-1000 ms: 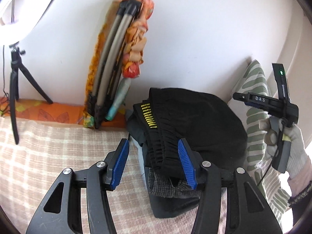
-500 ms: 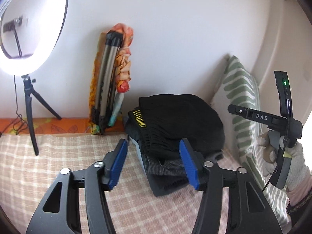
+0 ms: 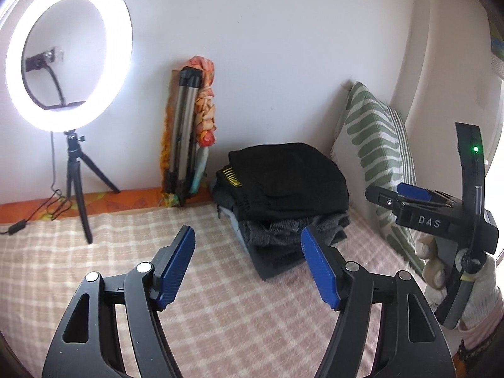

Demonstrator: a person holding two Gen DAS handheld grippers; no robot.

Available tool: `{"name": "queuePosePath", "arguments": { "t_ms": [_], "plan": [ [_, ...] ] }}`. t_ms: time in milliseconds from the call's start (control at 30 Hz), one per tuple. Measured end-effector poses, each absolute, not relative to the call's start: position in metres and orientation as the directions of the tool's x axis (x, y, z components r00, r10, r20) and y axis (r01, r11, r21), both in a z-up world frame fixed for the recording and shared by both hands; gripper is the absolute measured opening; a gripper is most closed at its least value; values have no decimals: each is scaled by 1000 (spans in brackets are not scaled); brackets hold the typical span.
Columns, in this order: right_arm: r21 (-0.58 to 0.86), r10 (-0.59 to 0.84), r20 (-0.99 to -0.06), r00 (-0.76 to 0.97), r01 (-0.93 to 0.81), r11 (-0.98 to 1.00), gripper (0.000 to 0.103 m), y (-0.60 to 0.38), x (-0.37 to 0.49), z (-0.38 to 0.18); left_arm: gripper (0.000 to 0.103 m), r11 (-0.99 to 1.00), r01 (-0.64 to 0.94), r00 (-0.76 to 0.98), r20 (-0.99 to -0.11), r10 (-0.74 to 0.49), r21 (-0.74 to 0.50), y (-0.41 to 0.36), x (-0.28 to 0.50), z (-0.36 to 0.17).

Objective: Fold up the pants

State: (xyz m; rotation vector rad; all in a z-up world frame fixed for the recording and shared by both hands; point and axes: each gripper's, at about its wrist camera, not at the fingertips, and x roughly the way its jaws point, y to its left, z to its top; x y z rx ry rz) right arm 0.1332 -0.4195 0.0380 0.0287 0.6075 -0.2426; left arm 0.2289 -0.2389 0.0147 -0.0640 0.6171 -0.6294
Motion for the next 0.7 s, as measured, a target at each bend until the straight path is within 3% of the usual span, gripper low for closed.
{"name": "queuePosePath", "arguments": {
  "t_ms": [200,700],
  "plan": [
    [-42,-259,-541,800,282,959,102,-391,110,29,79,819,536,655,-512,-556,-205,-215,211,16],
    [-12,-307,-510,803,350,937,103,-361,88,2,82,825,557,690,-497,-526,-99,-191,181,2]
  ]
}}
